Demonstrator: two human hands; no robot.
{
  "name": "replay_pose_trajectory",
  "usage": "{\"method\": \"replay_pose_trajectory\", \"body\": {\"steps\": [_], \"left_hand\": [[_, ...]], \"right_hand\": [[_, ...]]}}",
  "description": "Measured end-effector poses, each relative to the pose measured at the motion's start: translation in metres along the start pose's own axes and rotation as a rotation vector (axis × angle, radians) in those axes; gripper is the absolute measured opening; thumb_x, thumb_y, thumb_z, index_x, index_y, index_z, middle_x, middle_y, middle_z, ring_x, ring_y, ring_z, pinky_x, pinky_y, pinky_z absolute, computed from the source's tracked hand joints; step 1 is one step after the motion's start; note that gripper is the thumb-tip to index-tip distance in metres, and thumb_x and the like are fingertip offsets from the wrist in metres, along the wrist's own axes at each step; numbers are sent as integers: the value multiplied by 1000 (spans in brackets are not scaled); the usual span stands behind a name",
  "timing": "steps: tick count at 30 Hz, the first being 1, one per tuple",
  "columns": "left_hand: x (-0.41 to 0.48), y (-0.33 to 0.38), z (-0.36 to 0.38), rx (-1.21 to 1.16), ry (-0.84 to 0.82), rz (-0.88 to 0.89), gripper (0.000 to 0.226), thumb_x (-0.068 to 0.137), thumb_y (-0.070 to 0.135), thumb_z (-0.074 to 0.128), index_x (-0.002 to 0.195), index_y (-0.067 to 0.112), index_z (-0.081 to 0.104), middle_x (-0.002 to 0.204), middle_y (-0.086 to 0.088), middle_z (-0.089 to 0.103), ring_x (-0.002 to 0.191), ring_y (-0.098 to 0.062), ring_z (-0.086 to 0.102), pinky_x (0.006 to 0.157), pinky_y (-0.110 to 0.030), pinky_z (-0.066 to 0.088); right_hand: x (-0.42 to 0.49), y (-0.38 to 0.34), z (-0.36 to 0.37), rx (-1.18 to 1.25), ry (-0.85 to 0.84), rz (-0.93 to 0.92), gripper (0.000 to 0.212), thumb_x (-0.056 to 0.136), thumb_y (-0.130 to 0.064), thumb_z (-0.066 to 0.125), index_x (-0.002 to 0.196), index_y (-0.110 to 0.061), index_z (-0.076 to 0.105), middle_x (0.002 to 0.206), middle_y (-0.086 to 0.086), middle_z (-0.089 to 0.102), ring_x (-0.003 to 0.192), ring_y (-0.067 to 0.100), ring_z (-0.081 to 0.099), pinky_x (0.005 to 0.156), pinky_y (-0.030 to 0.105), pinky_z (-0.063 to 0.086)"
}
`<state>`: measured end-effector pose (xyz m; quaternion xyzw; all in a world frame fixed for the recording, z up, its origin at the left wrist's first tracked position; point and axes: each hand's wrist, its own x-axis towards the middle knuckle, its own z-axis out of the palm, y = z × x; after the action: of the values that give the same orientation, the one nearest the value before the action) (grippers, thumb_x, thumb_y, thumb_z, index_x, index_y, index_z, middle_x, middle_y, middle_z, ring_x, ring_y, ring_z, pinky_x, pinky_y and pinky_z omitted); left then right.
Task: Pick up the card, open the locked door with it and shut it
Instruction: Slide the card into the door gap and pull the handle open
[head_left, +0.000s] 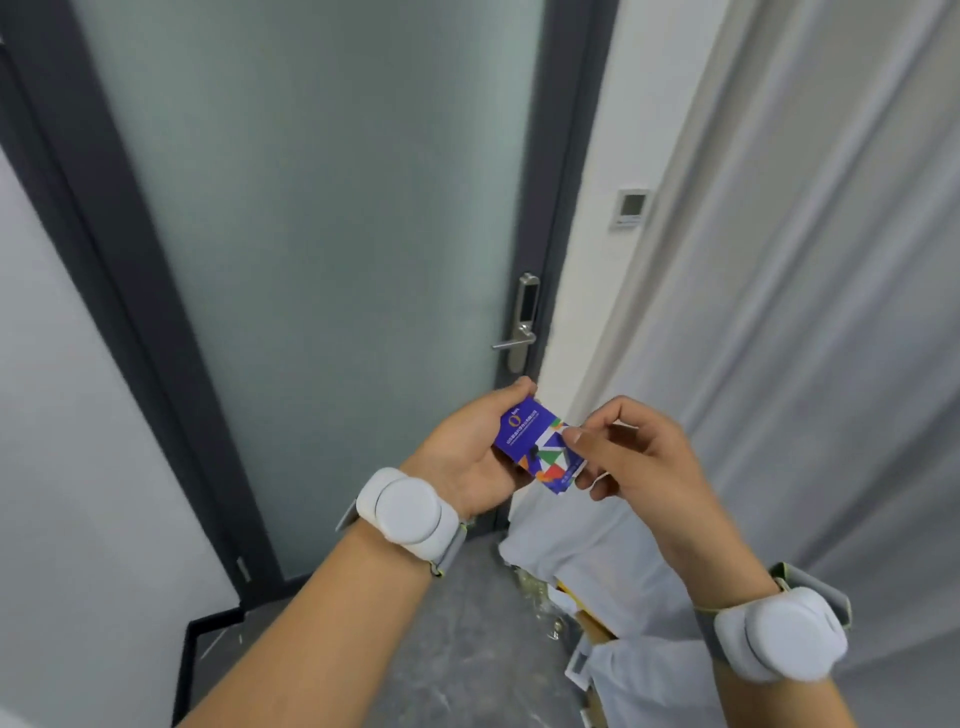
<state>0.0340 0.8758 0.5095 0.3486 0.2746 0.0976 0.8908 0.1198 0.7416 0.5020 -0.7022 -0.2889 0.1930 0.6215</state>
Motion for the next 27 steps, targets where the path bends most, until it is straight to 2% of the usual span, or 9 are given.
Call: {"method": "replay_pose_trajectory", "body": {"steps": [2,3,6,8,14,18,21,27], "left_hand": [[-1,8,-16,-6,38,18,19,94,32,62,91,12,63,76,-8,66,73,-22,63,95,-40,49],[-1,12,-24,-14,53,27,19,94,32,61,93,13,62,78,-8,65,75,-22,63,93,-39,49],[5,24,-41,-20,93,24,19,93,32,62,92,13,61,78,-8,65,73,-22,64,73,-34,51],[10,29,-46,8,130,15,19,91,31,63,91,12,58,76,-7,66,72,-20,64,66,-30,49],[48,45,-49,42,158,31,22,91,32,65,94,12,57,79,-6,69,73,-17,65,64,-26,47],[86,56,-47,59,196,27,25,89,35,67,96,12,58,75,-5,71,72,-15,66,60,-25,46],[116,67,-46,84,241,24,32,87,38,69,103,13,58,80,-4,72,71,-13,66,58,-25,46],[194,97,-27,49,245,20,22,88,33,69,93,15,58,61,-2,70,64,-11,62,58,-24,44]], "right_hand": [[8,-2,15,-6,-44,25,15,89,-17,71,92,-3,66,74,18,72,52,14,60,51,28,49],[12,-4,22,-11,-66,32,13,89,-17,71,93,-5,69,73,15,72,52,13,60,50,27,49],[23,-6,39,-41,-84,41,10,88,-21,71,89,-12,74,70,10,74,50,11,59,48,22,50],[30,-5,44,-46,-78,47,11,87,-24,72,87,-13,75,69,9,74,49,11,60,46,20,50],[67,0,44,-39,-40,62,20,82,-32,74,90,-14,72,71,8,74,54,13,64,46,21,51],[106,12,39,-14,-15,75,29,83,-32,75,93,-5,67,73,14,73,53,12,63,46,21,51],[139,21,36,-28,-4,81,33,84,-34,73,94,-4,65,70,8,73,53,9,66,45,19,50],[225,30,15,-21,-43,45,35,84,-32,75,94,-1,63,74,10,74,55,10,64,47,19,49]]}}
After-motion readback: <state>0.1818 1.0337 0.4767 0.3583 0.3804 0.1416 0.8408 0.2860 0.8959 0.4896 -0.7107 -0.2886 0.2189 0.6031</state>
